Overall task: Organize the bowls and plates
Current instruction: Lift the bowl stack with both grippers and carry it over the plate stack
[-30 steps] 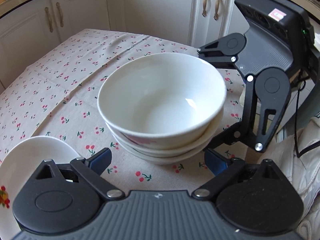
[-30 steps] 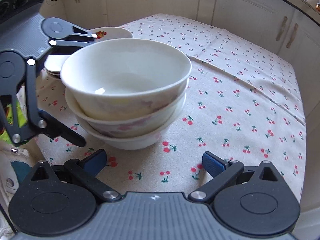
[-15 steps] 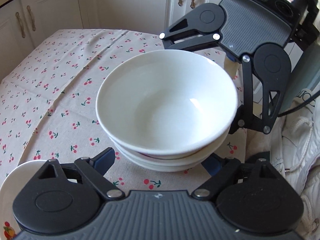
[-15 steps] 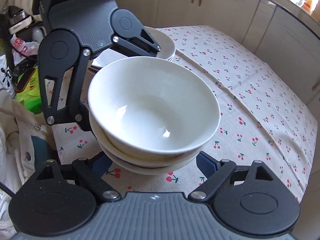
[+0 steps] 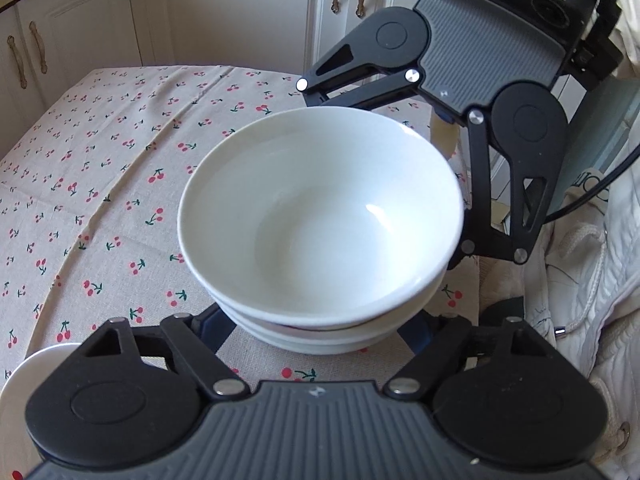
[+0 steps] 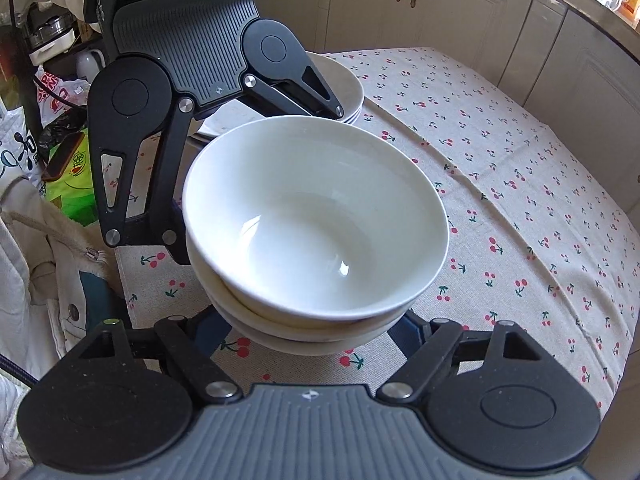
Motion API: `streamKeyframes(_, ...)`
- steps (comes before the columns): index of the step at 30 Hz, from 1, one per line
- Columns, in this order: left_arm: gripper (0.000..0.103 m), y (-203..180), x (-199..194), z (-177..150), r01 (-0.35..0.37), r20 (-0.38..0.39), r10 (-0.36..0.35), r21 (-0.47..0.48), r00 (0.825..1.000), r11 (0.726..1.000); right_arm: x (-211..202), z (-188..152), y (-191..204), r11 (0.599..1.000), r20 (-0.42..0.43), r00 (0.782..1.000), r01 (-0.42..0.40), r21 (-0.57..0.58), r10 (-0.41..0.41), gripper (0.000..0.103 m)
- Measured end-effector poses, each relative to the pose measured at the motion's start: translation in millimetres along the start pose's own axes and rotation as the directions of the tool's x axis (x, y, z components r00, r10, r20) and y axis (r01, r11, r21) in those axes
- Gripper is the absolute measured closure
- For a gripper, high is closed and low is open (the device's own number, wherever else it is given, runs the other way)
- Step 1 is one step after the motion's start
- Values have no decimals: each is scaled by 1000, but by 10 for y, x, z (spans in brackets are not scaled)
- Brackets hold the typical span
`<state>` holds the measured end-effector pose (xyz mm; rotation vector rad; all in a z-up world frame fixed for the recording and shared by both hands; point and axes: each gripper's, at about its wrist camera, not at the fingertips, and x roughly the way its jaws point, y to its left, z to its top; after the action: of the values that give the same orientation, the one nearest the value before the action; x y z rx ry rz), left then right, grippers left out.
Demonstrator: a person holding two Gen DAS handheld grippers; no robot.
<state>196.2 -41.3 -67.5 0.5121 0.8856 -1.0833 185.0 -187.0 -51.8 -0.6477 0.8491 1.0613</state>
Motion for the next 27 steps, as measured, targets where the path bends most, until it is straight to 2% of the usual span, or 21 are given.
streamKeyframes(9, 20, -42, -47, -3, -12, -3, 12, 7, 1000, 1000, -44, 32, 33, 1000, -11, 1000, 5, -2, -5, 17)
streamKeyframes(16, 20, -81, -227, 2, -38, 11, 38, 2, 999, 999, -146, 170, 90, 999, -9, 1000, 23, -38, -24, 17)
streamKeyframes(27, 20, -7, -760, -183, -152, 40, 153, -19, 987, 988, -177, 677, 203, 990, 36, 999, 45, -135, -40, 17)
